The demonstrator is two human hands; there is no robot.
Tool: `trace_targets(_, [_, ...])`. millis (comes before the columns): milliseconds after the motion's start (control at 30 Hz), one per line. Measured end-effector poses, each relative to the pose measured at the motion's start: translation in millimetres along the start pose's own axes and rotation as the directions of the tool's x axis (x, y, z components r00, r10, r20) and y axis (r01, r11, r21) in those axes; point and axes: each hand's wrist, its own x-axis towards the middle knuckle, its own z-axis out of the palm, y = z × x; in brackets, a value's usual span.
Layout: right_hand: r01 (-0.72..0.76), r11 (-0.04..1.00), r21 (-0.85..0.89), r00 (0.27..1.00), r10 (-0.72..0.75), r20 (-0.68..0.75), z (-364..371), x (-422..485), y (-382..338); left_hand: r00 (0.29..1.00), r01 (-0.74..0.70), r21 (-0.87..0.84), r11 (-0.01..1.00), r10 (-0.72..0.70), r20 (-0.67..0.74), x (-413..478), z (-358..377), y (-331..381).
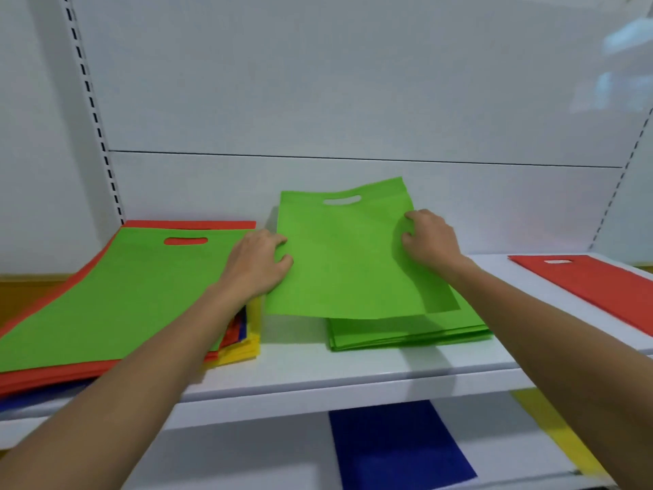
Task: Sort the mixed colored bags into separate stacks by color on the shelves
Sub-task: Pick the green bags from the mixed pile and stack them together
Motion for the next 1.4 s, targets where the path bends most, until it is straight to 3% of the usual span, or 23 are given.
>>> trace_targets(367, [0.077, 0.997, -0.022, 0.970, -0.070, 0.232, 22, 10, 82, 0.988, 0.077, 0.001, 0.997, -0.077, 0.131, -4, 56, 64])
trace_targets(600, [-0.057, 0.993, -0.100, 0.870, 0.099, 0.484, 48, 0, 107, 0.935, 0.217, 0.005, 0.976, -0.209, 0.288, -16, 74, 75])
trace_targets(767, [-0.118, 0.992, -0.034, 0.885, 0.120, 0.449, 55, -2, 108, 0.903, 0.305, -0.097, 0.948, -0.255, 0.345, -12, 77, 78])
trace_targets(967, [-0.156, 0.988, -0.003, 0.888, 0.142, 0.437, 53, -5, 107, 0.881, 0.199, -0.001, 0.980, -0.179, 0.438, -7, 72, 74])
trace_targets(1167, [-0.099, 0.995, -0.006, 0.975, 0.098, 0.201, 28, 4, 73, 0.958, 0.190, -0.088, 0.978, -0.165, 0.235, 4, 31, 43])
trace_targets(1400, [-0.028, 0.987, 0.156, 0.993, 0.010, 0.116, 13, 21, -32, 0.974, 0.222, -0.078, 0.972, -0.217, 0.068, -9, -46, -47])
